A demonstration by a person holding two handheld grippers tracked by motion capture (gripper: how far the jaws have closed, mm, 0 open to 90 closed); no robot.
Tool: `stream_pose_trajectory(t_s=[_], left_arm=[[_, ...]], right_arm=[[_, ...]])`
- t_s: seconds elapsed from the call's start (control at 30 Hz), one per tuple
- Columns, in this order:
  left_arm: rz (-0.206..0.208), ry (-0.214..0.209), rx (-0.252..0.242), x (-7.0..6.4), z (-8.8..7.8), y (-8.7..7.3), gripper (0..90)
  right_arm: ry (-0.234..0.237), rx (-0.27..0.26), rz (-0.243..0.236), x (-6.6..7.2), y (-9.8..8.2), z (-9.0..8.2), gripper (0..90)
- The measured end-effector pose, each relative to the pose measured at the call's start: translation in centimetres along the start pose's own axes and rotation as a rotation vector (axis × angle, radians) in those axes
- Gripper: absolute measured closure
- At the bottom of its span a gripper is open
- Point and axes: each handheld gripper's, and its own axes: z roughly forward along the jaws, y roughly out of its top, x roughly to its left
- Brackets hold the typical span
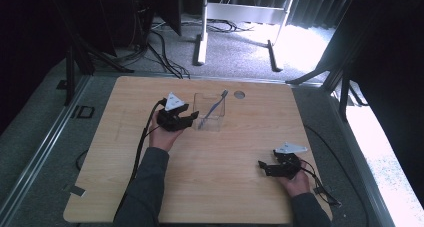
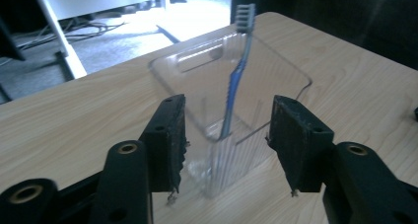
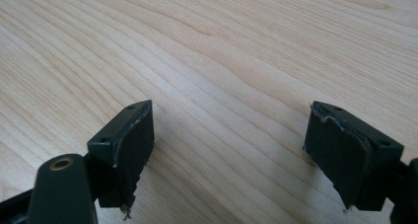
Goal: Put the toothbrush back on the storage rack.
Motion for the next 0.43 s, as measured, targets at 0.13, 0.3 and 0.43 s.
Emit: stream_pose_trajectory(t_s=[0.13, 0.3, 0.43], left_arm=[[-0.024, 0.040, 0.010, 0.8, -1.1, -0.9, 44.5], [-0.070, 0.095, 0.108, 2.0, -1.3, -2.8, 41.7], [-0.076, 0.131, 0.234, 2.8, -0.9, -5.0, 42.7]], right_arm=[[0.000, 0.000, 0.000, 0.0, 0.0, 0.0, 18.7], [0.000, -0.001, -0.002, 0.0, 0.0, 0.0, 18.7], [0.000, 0.000, 0.000, 0.0, 0.0, 0.0, 18.7]])
